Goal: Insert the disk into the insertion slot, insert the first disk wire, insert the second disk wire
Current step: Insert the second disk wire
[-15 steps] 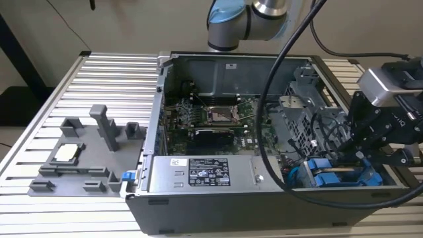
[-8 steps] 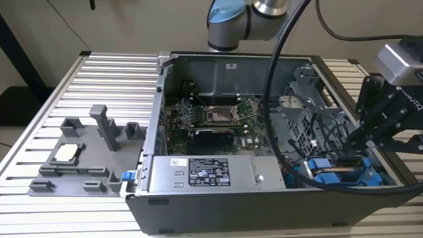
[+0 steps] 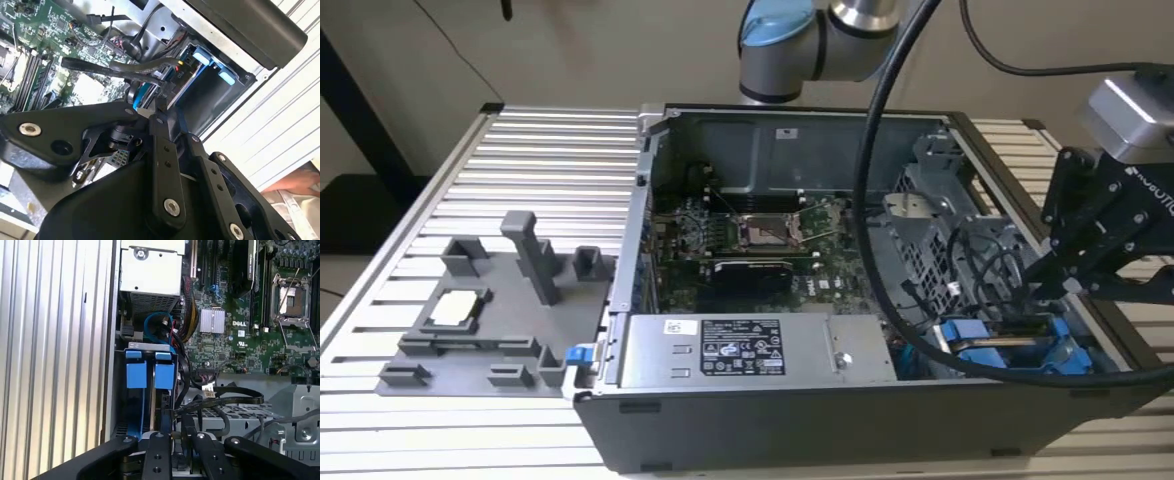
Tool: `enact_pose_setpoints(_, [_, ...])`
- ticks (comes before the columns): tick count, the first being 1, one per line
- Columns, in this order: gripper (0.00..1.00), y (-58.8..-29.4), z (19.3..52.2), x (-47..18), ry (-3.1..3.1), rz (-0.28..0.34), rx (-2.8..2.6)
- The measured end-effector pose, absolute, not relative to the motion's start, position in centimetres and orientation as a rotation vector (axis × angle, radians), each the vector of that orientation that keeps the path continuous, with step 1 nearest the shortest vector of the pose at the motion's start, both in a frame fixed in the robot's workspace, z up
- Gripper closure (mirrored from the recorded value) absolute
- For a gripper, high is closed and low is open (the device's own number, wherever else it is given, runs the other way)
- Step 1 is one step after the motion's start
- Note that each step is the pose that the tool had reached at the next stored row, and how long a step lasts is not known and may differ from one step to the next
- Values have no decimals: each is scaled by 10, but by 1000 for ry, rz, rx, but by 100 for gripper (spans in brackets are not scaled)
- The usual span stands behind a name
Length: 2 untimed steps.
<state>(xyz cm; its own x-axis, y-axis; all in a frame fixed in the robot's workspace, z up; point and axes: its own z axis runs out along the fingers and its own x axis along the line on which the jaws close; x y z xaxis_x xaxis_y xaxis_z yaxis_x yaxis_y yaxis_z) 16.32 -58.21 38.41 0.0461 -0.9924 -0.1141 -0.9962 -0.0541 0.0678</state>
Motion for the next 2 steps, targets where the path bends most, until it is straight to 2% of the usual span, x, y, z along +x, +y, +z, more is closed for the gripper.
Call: enact_pose_setpoints(2, [76,-582,384,163,2140,202,-2250])
